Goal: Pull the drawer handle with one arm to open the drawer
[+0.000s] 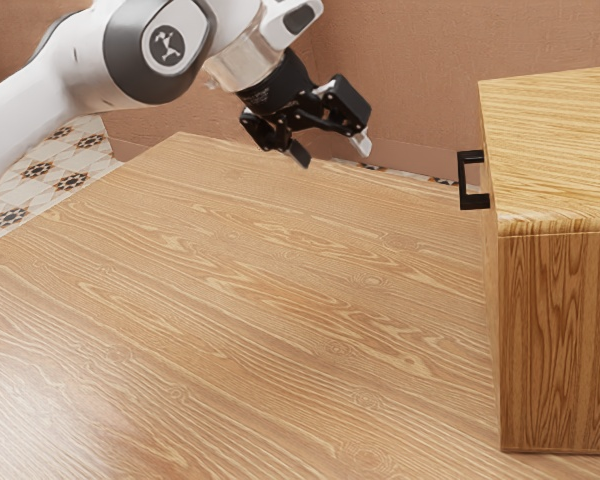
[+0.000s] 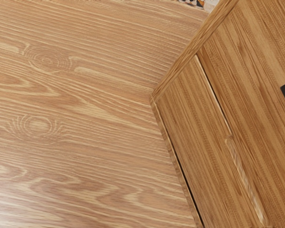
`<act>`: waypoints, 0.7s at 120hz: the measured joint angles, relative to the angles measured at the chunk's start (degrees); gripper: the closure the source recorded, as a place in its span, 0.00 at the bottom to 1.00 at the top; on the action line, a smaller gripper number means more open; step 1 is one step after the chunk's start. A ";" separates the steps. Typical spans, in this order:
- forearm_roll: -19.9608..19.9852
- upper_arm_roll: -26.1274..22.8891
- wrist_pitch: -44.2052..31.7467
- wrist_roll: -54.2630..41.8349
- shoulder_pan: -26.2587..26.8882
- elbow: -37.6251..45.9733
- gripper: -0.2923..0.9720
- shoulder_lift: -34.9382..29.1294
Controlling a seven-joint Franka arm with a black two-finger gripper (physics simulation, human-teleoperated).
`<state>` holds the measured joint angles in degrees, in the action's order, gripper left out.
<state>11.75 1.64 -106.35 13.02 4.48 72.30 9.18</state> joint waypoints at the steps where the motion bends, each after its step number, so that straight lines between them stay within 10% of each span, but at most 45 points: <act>1: 0.12 -0.02 -0.08 0.02 0.10 0.00 0.23 0.01; 84: 13.55 0.03 -5.52 1.05 2.16 2.41 0.23 2.24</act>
<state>25.30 1.67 -111.87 14.06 6.65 74.71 11.42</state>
